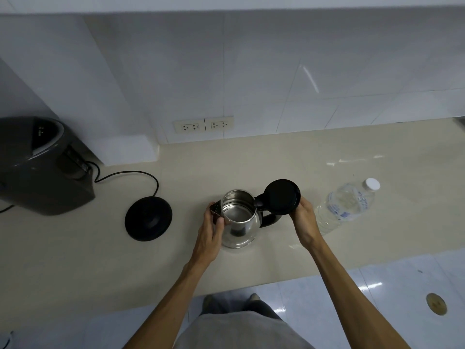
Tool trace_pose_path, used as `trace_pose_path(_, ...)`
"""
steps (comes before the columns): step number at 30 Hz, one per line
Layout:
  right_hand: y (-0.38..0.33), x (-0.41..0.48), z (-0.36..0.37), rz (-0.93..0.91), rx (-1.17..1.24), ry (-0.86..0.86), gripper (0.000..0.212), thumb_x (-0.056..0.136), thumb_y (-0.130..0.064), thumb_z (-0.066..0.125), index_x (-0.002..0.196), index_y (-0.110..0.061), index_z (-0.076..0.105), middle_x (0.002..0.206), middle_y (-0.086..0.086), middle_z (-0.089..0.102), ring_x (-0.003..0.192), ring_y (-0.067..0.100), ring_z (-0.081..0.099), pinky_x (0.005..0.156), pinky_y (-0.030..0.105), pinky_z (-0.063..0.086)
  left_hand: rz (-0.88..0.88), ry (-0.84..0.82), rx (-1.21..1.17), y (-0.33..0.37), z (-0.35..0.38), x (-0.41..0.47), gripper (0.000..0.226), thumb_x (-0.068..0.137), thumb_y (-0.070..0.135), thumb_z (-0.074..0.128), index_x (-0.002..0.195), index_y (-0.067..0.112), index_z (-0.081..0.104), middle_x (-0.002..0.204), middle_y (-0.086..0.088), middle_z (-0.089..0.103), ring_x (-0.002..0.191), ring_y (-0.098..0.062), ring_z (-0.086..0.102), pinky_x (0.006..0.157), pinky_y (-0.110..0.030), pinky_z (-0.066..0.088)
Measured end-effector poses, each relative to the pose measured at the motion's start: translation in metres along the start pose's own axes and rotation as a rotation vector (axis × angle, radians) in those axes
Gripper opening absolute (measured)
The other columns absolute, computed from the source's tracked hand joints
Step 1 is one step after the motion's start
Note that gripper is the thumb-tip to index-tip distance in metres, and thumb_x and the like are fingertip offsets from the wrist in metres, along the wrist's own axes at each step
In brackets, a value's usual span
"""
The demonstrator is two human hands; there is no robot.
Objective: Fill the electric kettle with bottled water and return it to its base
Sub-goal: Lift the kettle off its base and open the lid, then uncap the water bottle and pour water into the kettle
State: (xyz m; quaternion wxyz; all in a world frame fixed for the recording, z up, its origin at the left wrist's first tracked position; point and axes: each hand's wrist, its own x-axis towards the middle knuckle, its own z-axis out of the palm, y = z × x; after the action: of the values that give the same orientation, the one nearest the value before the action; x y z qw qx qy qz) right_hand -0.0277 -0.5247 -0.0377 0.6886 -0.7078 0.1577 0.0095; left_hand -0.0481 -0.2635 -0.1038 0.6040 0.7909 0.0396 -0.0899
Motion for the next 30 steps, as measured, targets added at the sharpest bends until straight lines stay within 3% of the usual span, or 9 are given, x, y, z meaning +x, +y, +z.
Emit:
trace_pose_path(4,0.0,0.0,-0.011,-0.058,0.004,0.079,0.027,0.108,-0.021,0.053,0.126,-0.013,0.073,0.117,-0.001,0.078,0.112,0.009,0.069,0.103,0.035,0.053,-0.007,0.006,0.001,-0.007,0.003,-0.006,0.078,0.097,0.066,0.042,0.162,0.022,0.037,0.152,0.004,0.058,0.139,-0.014,0.056,0.115,-0.038,0.048)
trace_pose_path(7,-0.001,-0.003,-0.02,-0.084,0.001,0.128,0.036,0.11,-0.028,0.05,0.134,-0.009,0.067,0.129,0.002,0.074,0.126,0.013,0.066,0.111,0.036,0.05,-0.027,0.022,-0.005,-0.011,0.006,-0.014,0.082,0.095,0.068,0.045,0.163,0.024,0.034,0.158,0.003,0.052,0.145,-0.016,0.05,0.119,-0.04,0.044)
trace_pose_path(12,0.009,-0.022,-0.031,-0.051,-0.077,0.153,0.04,0.108,-0.038,0.05,0.14,-0.016,0.064,0.131,-0.003,0.073,0.125,0.009,0.066,0.113,0.039,0.048,-0.137,0.008,0.006,-0.03,0.015,-0.038,0.089,0.093,0.068,0.052,0.165,0.022,0.028,0.165,-0.002,0.041,0.151,-0.018,0.042,0.125,-0.045,0.039)
trace_pose_path(16,0.02,-0.045,-0.035,-0.02,-0.101,0.202,0.04,0.107,-0.036,0.053,0.14,-0.015,0.064,0.129,0.0,0.074,0.123,0.013,0.068,0.112,0.041,0.05,-0.146,-0.023,0.074,-0.051,0.025,-0.066,0.048,0.1,0.044,0.069,0.142,0.032,0.047,0.143,0.005,0.054,0.132,-0.016,0.056,0.106,-0.031,0.051)
trace_pose_path(19,0.029,-0.061,-0.038,-0.007,-0.139,0.269,0.036,0.104,-0.033,0.06,0.134,-0.014,0.068,0.124,0.002,0.075,0.119,0.015,0.07,0.109,0.042,0.053,-0.086,-0.114,0.143,-0.053,0.032,-0.08,0.053,0.091,0.062,0.067,0.135,0.04,0.049,0.134,0.011,0.058,0.123,-0.007,0.058,0.099,-0.027,0.053)
trace_pose_path(22,0.038,-0.073,-0.049,0.03,-0.194,0.371,0.03,0.099,-0.032,0.068,0.122,-0.014,0.075,0.109,0.002,0.079,0.105,0.018,0.075,0.1,0.046,0.059,-0.014,-0.23,0.169,-0.041,0.045,-0.076,0.059,0.085,0.073,0.057,0.137,0.044,0.048,0.135,0.015,0.057,0.124,0.004,0.054,0.09,-0.006,0.046)
trace_pose_path(25,0.05,-0.078,-0.066,0.075,-0.232,0.506,0.023,0.093,-0.033,0.074,0.107,-0.014,0.073,0.089,0.001,0.079,0.087,0.019,0.076,0.088,0.051,0.062,0.082,-0.353,0.205,-0.017,0.07,-0.063,0.051,0.089,0.069,0.057,0.135,0.048,0.047,0.136,0.024,0.053,0.125,0.011,0.051,0.093,-0.009,0.046)
trace_pose_path(27,0.053,-0.073,-0.08,0.115,-0.25,0.58,0.035,0.087,-0.039,0.08,0.111,-0.017,0.065,0.089,-0.002,0.076,0.088,0.018,0.074,0.089,0.047,0.062,0.15,-0.404,0.215,0.004,0.092,-0.052,0.051,0.091,0.067,0.057,0.136,0.044,0.049,0.134,0.023,0.054,0.124,0.007,0.053,0.097,-0.016,0.048)
trace_pose_path(30,0.057,-0.057,-0.105,0.157,-0.247,0.558,0.07,0.08,-0.038,0.087,0.135,-0.017,0.05,0.118,0.006,0.07,0.106,0.023,0.069,0.092,0.037,0.058,0.26,-0.47,0.224,0.045,0.134,-0.039,0.062,0.091,0.066,0.057,0.143,0.031,0.052,0.137,0.021,0.054,0.124,0.008,0.053,0.098,-0.01,0.043)
